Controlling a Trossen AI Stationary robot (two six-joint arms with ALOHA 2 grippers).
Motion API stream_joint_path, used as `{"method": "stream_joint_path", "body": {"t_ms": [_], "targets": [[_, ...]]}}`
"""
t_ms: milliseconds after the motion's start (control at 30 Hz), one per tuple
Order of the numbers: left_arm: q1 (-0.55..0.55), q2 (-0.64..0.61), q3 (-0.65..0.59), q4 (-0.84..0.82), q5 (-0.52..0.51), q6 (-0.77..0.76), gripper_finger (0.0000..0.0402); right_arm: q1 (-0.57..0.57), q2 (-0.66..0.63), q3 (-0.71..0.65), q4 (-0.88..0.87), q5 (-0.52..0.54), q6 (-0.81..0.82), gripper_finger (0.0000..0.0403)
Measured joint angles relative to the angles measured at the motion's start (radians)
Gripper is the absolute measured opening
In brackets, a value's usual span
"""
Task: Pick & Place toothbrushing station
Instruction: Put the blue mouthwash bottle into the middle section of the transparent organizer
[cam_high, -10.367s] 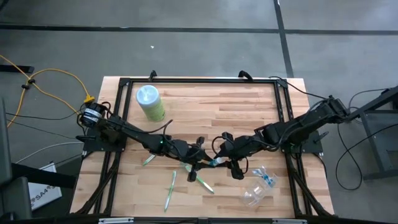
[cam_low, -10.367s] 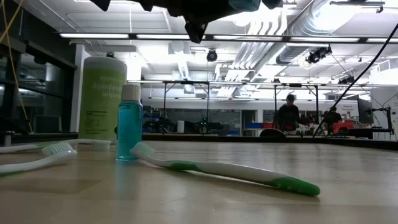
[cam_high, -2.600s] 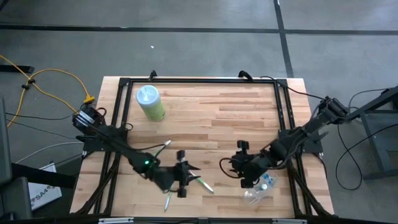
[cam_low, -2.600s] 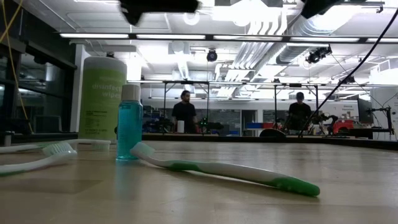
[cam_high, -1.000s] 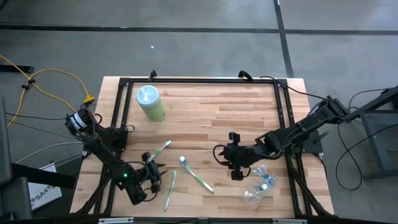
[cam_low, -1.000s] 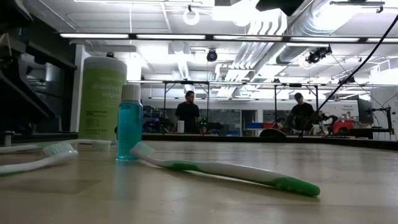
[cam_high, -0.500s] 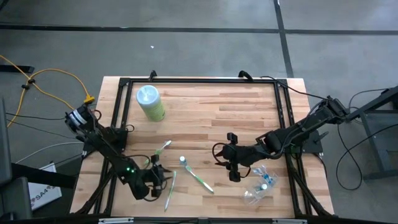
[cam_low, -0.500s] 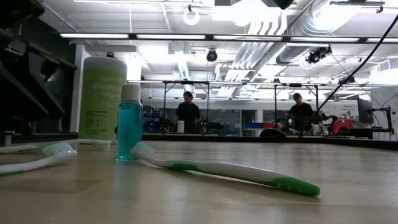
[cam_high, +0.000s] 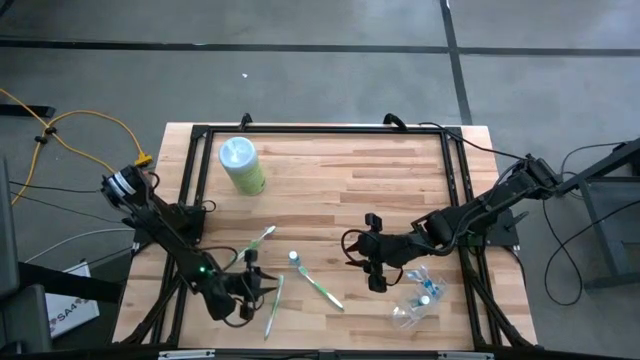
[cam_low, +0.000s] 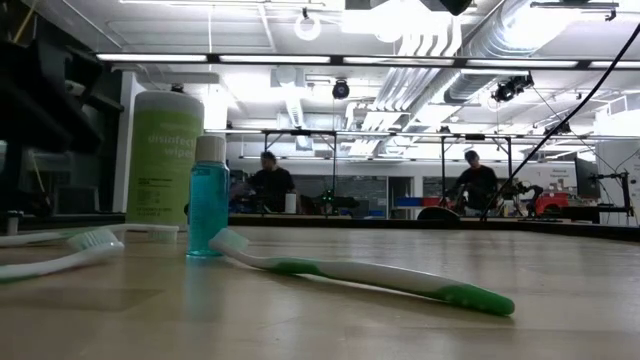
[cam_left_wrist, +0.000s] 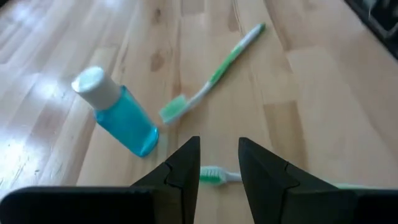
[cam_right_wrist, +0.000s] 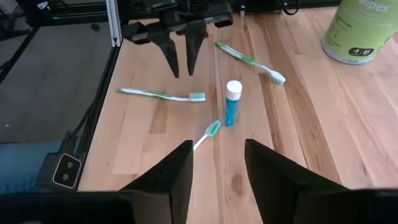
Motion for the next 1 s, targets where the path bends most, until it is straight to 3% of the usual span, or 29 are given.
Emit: {"method": "stream_joint_path", "body": {"t_ms": [333, 633, 767, 867, 1000], "targets": [[0.015, -0.017, 0.0, 0.081, -0.019, -0.158, 0.0103, 0.0, 0.0, 0.0, -0.002, 0.0, -0.026, 0.0136], [0.039, -0.068, -0.053, 0.053, 0.038, -0.168, 0.0103, 0.0, 0.0, 0.0, 0.001, 0.007, 0.01, 0.0136], [0.024, -0.195, -0.185, 0.223, 0.076, -0.089, 0.0103, 0.0, 0.0, 0.0, 0.002, 0.007, 0.018, 0.0136], [0.023, -0.283, -0.317, 0.463, 0.181, 0.008, 0.0103, -0.001, 0.0, 0.0, 0.007, 0.008, 0.019, 0.0136], [0.046, -0.301, -0.44, 0.744, 0.308, 0.104, 0.0103, -0.001, 0.0, 0.0, 0.008, 0.008, 0.028, 0.0136]]}}
